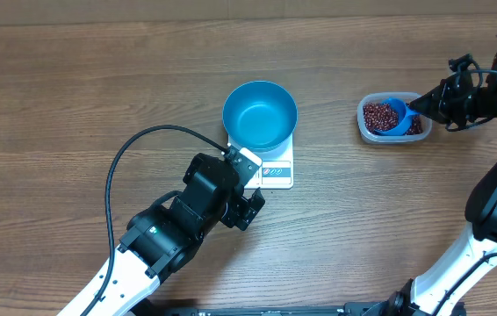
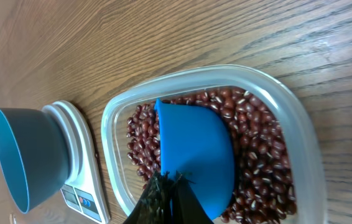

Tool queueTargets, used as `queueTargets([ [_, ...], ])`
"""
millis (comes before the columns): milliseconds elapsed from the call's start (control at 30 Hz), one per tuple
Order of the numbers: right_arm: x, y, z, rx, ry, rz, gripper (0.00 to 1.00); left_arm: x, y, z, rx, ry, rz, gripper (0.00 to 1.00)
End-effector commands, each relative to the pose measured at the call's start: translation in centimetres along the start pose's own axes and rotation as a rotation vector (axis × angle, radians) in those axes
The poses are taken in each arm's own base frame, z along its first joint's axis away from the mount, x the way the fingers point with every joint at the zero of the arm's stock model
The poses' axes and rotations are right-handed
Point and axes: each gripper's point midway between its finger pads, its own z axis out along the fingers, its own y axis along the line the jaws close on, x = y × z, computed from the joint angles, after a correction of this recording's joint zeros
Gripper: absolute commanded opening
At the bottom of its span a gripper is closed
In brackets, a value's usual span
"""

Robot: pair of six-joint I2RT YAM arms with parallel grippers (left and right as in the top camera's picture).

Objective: Scoop item into bowl and weigh 150g on scale
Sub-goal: 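Drag the blue cup through the beans with the right gripper, then tilt the cup up with the right gripper to scoop beans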

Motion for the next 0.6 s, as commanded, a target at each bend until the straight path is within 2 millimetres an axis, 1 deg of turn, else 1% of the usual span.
queueTargets([
  [0,0.2,-1.6,-0.5,0.020,0.000,0.000,0.04,0.2,0.2,0.2,-0.013,0.007,-0.013,1.00],
  [300,0.2,-1.7,-0.7,0.018,-0.003,0.002,0.04,0.2,0.2,0.2,-0.013,0.007,-0.013,0.99],
  [467,0.0,-1.0,-0.7,-0.024,-0.009,-0.007,0.04,0.2,0.2,0.2,-0.013,0.007,-0.013,0.99],
  [567,-0.1,-0.2,-0.7,-0.073,-0.017,-0.024,0.04,0.2,0.2,0.2,-0.014,0.007,-0.013,1.00],
])
